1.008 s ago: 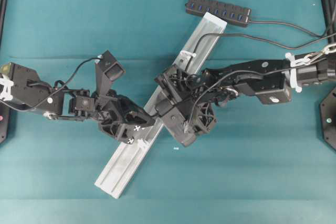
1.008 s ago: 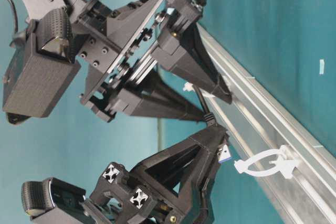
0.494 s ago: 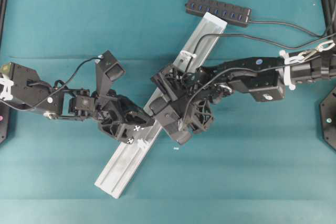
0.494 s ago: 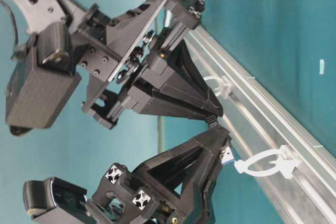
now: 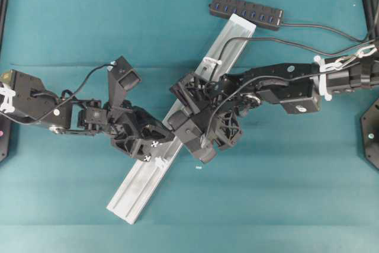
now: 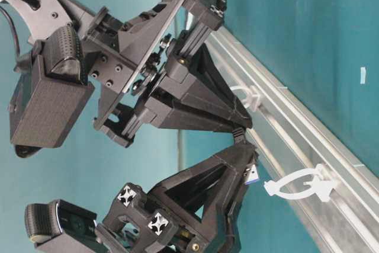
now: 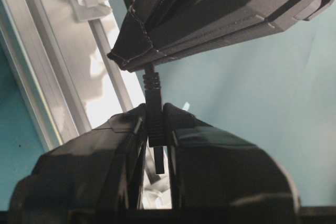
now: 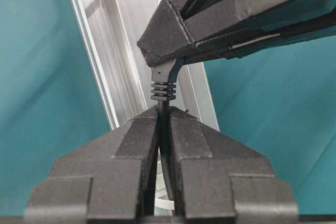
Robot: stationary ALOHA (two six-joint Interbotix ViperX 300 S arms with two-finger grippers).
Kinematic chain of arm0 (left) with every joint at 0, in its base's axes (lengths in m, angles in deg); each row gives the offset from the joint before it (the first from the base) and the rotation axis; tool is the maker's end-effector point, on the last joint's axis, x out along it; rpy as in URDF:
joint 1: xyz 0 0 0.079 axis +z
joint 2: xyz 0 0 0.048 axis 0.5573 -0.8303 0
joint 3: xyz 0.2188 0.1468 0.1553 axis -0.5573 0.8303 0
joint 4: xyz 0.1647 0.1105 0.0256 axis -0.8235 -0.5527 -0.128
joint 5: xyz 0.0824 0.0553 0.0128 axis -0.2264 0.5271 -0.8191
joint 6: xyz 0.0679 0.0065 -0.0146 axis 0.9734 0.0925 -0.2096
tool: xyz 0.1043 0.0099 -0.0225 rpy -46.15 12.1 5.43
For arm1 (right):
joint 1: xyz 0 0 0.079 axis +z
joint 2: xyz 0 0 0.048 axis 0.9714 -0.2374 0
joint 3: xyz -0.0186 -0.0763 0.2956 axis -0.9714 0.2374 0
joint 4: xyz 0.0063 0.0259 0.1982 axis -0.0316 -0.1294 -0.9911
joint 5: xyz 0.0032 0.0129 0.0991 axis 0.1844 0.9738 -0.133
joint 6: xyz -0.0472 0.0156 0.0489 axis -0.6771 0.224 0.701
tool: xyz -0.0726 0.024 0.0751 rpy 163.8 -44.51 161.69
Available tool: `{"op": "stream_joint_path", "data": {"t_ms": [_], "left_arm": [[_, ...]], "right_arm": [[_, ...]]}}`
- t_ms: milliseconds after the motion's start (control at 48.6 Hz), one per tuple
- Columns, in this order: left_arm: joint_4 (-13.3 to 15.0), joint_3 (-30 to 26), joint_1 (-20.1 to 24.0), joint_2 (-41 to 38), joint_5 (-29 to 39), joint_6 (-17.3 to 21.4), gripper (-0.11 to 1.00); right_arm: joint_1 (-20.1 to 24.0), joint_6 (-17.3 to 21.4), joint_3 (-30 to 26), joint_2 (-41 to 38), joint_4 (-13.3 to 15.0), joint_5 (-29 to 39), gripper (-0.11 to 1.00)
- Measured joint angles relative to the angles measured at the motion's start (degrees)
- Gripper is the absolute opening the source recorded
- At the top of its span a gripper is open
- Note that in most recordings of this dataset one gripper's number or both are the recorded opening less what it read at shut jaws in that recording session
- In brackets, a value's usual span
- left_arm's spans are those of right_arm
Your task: Pass the USB cable through three rings with both arms.
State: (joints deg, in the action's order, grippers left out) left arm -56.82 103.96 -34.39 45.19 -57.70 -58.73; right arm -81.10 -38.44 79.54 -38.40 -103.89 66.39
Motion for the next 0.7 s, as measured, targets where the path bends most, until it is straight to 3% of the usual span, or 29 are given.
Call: {"op": "stream_joint_path", "data": {"t_ms": [62,226,329,700], "left_arm": [[0.00,0.00,0.00,0.00,0.00,0.00,0.23],[0.00,0.09,-0.35,0.09,-0.09,0.26,0.71],[0.00,0.09,-0.70,0.26,0.35,0.79,0.94],[0.00,3.78,-1.23,7.73,4.22,2.11,0.96]], "right_arm": [[0.00,0.09,0.00,0.00,0.44,0.09,0.07],[-0.09,0.09,0.00,-0.18,3.34,0.18,0.07],[0.18,0.09,0.00,-0.18,5.63,0.26,0.07],[1.05,0.00,0.00,-0.18,9.49,0.09,0.07]]}}
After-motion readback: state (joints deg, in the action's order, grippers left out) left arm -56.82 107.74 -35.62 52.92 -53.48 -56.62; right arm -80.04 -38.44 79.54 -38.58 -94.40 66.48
